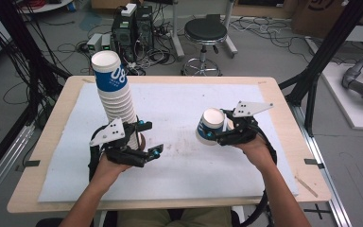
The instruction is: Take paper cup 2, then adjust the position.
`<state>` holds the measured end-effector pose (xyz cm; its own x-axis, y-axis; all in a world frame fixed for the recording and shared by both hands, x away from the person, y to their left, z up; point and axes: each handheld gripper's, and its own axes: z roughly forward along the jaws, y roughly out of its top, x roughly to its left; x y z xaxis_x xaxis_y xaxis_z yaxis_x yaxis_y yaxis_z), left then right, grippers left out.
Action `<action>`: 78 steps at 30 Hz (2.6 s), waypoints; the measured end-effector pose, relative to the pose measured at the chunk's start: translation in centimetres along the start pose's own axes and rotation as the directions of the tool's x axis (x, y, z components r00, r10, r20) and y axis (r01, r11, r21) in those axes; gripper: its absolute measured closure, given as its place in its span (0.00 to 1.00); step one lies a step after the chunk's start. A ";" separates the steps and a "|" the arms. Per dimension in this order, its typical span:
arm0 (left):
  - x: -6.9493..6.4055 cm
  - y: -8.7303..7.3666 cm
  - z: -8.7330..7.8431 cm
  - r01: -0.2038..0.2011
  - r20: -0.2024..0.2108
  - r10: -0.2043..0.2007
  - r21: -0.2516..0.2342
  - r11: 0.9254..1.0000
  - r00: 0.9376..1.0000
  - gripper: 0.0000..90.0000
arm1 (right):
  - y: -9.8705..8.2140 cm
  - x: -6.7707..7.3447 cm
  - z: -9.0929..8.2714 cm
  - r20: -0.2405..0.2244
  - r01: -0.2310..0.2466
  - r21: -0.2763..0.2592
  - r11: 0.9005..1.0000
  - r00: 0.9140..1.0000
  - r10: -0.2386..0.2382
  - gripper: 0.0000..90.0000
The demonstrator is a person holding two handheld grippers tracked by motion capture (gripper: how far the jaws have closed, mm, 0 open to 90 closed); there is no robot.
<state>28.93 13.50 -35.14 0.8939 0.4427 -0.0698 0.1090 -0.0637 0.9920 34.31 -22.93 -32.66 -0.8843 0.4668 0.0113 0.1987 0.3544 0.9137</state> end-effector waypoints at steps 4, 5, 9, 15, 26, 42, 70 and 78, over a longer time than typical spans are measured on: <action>0.1 0.1 0.1 0.003 0.001 -0.003 -0.005 1.000 1.000 0.16 | -0.1 0.0 0.1 -0.001 0.001 0.001 1.000 1.000 -0.001 0.29; 0.1 0.1 0.1 0.003 0.003 -0.003 -0.006 1.000 1.000 0.16 | -0.1 0.1 0.1 0.002 0.002 0.004 1.000 1.000 -0.002 0.29; 0.1 0.2 0.4 0.002 0.007 -0.002 -0.008 1.000 1.000 0.16 | -0.3 0.2 0.0 0.002 0.001 0.006 1.000 1.000 -0.001 0.29; 0.6 0.1 1.3 0.011 0.037 -0.011 -0.003 1.000 0.999 0.16 | -0.3 0.2 -0.1 0.001 -0.007 -0.007 1.000 1.000 0.007 0.29; 0.5 -0.5 3.6 -0.053 0.122 0.051 0.012 0.999 0.991 0.16 | -0.7 0.9 0.3 -0.012 0.008 -0.015 1.000 1.000 -0.008 0.29; -0.7 -0.9 5.7 -0.114 0.175 0.106 0.039 0.993 0.979 0.16 | -1.2 2.6 0.8 -0.111 0.008 -0.056 0.998 0.994 -0.014 0.29; -1.3 -1.7 6.9 -0.081 0.257 0.067 0.046 0.996 0.964 0.16 | -0.1 4.7 2.9 -0.292 -0.037 -0.111 0.993 0.956 0.003 0.30; -1.3 -1.9 7.1 -0.067 0.271 0.048 0.061 0.996 0.961 0.16 | 0.0 5.0 3.3 -0.315 -0.045 -0.116 0.992 0.949 0.006 0.30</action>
<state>30.65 6.67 -37.70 0.9825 0.1798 -0.0477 0.0750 -0.1480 0.9861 31.23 -17.97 -33.97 -0.9712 0.1896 0.1443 0.1879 0.2370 0.9531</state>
